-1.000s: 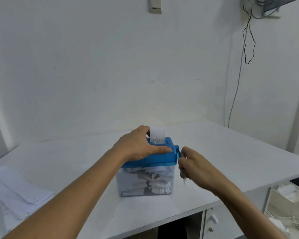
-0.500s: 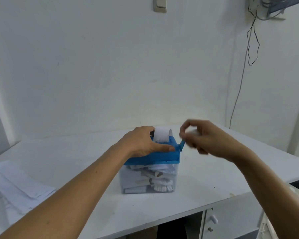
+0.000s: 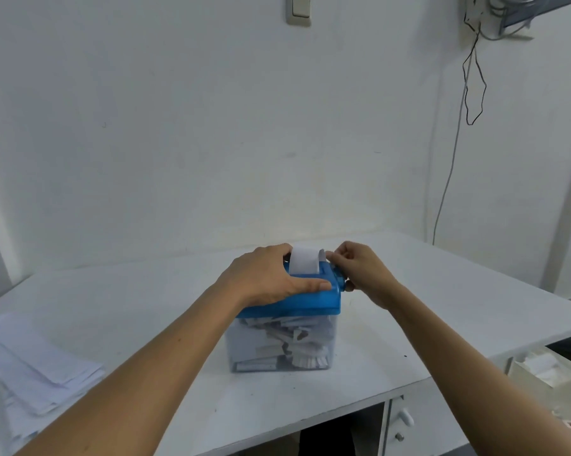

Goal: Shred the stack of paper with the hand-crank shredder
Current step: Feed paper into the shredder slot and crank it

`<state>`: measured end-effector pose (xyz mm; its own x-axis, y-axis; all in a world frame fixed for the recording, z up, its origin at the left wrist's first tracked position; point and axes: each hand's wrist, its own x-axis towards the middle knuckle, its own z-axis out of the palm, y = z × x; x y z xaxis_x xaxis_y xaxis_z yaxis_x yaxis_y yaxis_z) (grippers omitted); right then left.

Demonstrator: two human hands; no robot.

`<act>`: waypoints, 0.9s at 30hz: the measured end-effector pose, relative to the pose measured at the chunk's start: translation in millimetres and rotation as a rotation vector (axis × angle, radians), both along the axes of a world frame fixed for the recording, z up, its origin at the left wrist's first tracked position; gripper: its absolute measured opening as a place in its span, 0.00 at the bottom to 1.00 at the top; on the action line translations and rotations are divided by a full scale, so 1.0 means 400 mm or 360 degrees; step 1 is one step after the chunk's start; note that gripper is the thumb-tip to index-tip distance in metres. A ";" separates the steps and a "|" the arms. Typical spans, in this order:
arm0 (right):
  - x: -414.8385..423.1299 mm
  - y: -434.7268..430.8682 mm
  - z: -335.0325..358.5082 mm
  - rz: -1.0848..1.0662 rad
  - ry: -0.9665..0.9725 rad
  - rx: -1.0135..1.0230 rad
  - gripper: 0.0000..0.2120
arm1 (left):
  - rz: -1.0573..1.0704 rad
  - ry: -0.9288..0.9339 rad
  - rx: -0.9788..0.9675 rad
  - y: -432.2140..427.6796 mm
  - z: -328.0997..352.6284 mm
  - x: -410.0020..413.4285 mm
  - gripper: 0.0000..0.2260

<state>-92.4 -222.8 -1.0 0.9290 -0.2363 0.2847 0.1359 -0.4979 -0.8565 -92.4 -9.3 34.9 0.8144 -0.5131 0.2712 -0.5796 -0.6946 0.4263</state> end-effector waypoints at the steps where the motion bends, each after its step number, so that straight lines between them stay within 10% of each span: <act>1: -0.002 0.000 -0.015 -0.0023 0.0025 0.0046 0.15 | 0.0002 -0.0001 0.0014 0.000 -0.001 -0.001 0.31; 18: -0.229 0.041 -0.124 0.0049 0.0213 -0.0075 0.18 | 0.0139 -0.0076 0.0378 -0.008 -0.003 -0.002 0.36; 27: -0.288 0.010 0.089 0.0246 -0.0041 -0.0296 0.17 | 0.0131 -0.0060 0.0389 -0.008 -0.001 -0.007 0.34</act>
